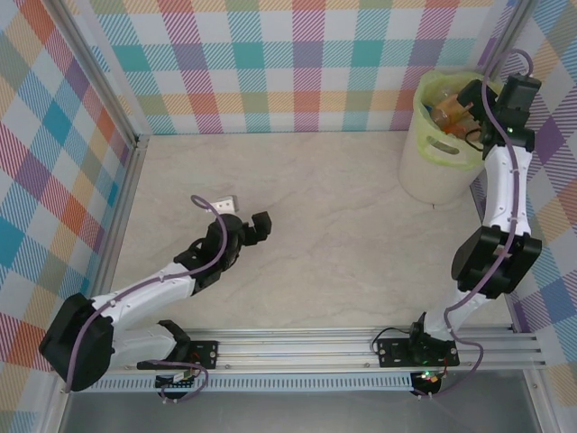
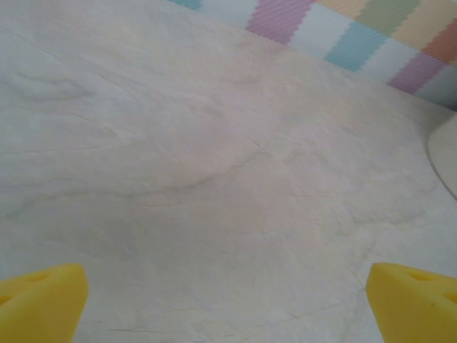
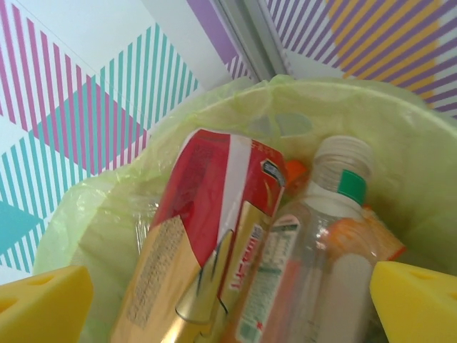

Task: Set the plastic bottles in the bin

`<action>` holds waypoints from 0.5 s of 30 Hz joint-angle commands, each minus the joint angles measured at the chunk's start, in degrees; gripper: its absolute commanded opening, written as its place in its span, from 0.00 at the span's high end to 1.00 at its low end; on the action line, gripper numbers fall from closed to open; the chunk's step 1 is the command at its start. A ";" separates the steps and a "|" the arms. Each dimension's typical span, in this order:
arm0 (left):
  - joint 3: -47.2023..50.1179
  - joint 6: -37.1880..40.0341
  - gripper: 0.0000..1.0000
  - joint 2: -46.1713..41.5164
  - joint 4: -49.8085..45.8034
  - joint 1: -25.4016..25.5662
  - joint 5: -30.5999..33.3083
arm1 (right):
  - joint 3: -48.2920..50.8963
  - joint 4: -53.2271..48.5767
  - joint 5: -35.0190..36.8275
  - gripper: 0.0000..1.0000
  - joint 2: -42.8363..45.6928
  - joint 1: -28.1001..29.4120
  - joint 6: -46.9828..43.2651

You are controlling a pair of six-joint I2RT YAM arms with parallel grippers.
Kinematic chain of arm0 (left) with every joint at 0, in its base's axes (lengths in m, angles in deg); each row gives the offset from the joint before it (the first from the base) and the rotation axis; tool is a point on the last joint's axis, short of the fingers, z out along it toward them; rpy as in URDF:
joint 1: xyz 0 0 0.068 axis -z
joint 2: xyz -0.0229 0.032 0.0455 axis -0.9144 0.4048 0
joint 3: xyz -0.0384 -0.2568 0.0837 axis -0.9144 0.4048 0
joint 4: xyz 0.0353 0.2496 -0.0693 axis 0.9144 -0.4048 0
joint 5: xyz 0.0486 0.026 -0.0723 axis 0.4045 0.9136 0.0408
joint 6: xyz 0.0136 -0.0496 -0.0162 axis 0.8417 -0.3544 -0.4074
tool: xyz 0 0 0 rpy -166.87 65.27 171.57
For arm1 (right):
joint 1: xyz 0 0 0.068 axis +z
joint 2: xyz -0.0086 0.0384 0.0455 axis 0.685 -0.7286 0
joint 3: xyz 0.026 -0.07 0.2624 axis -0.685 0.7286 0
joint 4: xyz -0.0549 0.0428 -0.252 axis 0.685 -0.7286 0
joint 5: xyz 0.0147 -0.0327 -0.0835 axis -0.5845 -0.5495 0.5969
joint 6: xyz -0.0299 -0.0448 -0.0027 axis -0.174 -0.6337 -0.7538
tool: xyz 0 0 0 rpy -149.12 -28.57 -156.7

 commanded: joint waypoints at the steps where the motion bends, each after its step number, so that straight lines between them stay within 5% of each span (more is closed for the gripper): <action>1: -0.56 2.86 0.00 -4.93 -6.87 -3.42 11.55 | 4.50 -0.36 2.19 0.00 8.26 -0.39 -4.32; 4: 0.67 5.24 0.00 -8.07 -10.66 -7.71 19.25 | 12.27 2.89 0.77 0.00 16.09 -0.37 -4.90; 11: 4.90 13.09 0.00 -9.15 -9.07 -19.81 24.44 | 38.55 10.17 -7.17 0.00 36.14 -0.35 -6.60; 15: 9.98 15.49 0.00 -4.91 0.25 -26.45 19.68 | 54.20 12.36 -6.14 0.00 44.15 -0.40 -8.55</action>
